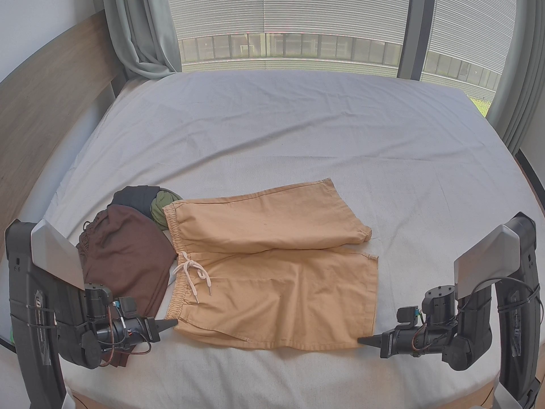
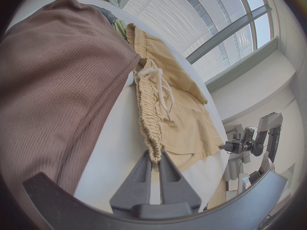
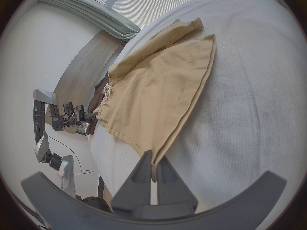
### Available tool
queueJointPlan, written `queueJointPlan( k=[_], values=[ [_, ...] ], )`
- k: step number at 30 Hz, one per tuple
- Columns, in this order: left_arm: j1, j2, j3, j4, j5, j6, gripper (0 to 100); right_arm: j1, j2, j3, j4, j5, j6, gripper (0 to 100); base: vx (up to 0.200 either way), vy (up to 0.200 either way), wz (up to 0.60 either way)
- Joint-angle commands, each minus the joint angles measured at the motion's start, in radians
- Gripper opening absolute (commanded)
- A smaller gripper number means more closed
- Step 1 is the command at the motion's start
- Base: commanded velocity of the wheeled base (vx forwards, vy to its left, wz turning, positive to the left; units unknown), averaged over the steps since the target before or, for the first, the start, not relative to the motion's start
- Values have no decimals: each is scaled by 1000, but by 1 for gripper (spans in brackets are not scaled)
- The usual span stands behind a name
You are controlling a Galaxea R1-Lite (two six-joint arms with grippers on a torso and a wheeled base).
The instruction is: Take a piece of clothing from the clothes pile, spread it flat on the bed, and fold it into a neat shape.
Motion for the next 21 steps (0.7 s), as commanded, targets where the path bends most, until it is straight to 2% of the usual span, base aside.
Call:
queueJointPlan(
  k=[1, 9, 15, 21],
  values=[
    [5, -74, 102, 1, -28, 27, 0, 6, -48, 40, 1, 0, -2, 0, 0, 0, 0],
    [6, -91, 214, 1, -41, 89, 0, 3, -75, 111, -1, 1, -8, 0, 0, 0, 0],
    [9, -81, 219, 2, -42, 103, 0, -6, -83, 180, -1, 1, -62, 0, 0, 0, 0],
    [8, -31, 219, 2, -36, 110, 0, -21, -80, 220, 1, 3, -74, 0, 0, 0, 0]
  ],
)
